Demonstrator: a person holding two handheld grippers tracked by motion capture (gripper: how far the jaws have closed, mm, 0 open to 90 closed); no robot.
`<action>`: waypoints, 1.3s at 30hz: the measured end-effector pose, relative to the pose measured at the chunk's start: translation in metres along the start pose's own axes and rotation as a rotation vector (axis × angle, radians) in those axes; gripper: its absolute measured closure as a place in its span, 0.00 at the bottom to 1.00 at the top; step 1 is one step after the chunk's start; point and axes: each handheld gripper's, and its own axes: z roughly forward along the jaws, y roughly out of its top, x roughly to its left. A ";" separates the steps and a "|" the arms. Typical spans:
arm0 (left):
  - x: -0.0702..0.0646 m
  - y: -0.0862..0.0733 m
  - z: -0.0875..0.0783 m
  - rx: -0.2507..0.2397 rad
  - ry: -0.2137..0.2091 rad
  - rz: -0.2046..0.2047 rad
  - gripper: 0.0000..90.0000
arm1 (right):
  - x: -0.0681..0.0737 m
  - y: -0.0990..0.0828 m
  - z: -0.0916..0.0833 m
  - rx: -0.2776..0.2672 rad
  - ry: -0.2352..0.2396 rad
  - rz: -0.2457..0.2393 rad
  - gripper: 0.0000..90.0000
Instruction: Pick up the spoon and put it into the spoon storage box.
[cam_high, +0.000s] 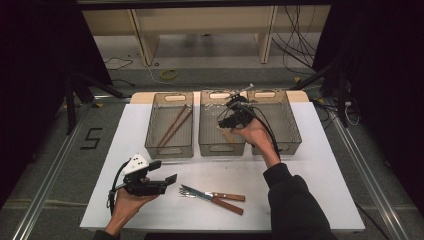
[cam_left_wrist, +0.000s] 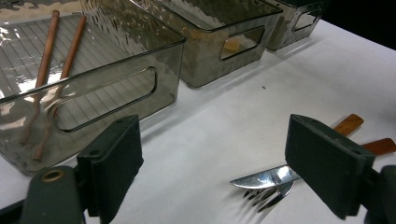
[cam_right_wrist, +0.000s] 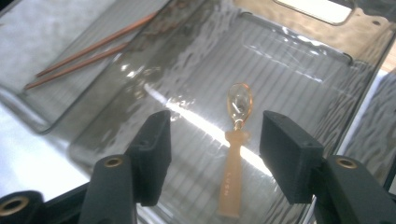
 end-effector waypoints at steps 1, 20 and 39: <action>0.000 0.000 0.000 0.001 0.000 -0.001 0.20 | 0.002 -0.001 -0.003 0.002 0.005 -0.003 0.48; 0.000 0.000 0.000 -0.001 0.001 -0.001 0.20 | 0.015 -0.030 -0.027 -0.042 0.083 -0.076 0.42; 0.001 -0.001 0.000 -0.005 0.007 -0.005 0.20 | 0.032 -0.067 -0.050 -0.081 0.147 -0.100 0.37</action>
